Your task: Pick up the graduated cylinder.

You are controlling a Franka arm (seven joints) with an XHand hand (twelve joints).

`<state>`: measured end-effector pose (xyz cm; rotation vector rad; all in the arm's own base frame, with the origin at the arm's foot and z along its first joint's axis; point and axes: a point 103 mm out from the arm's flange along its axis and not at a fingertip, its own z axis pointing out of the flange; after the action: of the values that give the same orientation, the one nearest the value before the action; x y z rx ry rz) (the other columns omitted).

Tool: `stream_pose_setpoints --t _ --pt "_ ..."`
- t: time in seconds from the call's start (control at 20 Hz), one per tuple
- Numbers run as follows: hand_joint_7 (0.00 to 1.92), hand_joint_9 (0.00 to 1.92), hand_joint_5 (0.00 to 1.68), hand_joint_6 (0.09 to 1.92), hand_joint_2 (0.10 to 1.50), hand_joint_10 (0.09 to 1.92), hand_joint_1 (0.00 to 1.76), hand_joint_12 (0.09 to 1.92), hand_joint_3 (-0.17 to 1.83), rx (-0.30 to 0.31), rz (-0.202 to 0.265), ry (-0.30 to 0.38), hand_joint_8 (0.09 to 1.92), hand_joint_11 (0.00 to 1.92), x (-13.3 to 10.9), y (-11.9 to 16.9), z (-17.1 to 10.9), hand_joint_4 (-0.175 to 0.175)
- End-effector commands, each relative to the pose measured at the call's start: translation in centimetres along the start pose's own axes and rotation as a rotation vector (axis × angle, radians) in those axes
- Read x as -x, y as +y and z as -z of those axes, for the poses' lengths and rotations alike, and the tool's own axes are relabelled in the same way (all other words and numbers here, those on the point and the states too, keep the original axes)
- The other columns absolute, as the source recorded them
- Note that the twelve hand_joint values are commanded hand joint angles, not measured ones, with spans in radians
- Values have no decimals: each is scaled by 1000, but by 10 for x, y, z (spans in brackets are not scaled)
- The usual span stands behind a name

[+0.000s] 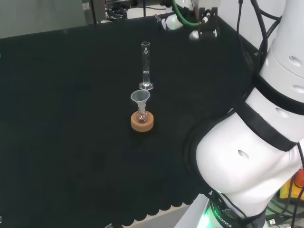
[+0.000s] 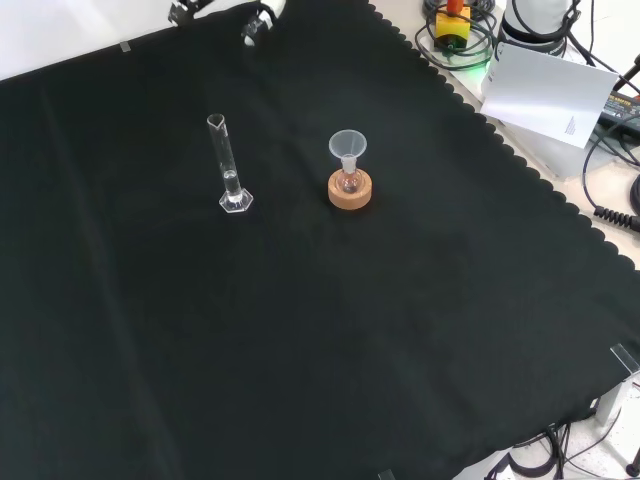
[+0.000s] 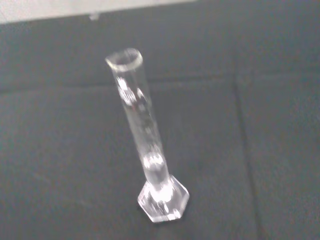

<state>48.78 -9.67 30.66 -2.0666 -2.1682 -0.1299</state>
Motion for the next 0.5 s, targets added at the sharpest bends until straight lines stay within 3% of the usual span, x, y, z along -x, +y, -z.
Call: stream_pose_setpoints --t 0.05,0.5 --pt "124 341 288 87 969 668 600 1370 270 -39 17 192 623 174 21 44 -109 -30" --pt "185 394 324 87 906 645 684 1367 325 -9 60 331 638 181 40 50 -129 -33"
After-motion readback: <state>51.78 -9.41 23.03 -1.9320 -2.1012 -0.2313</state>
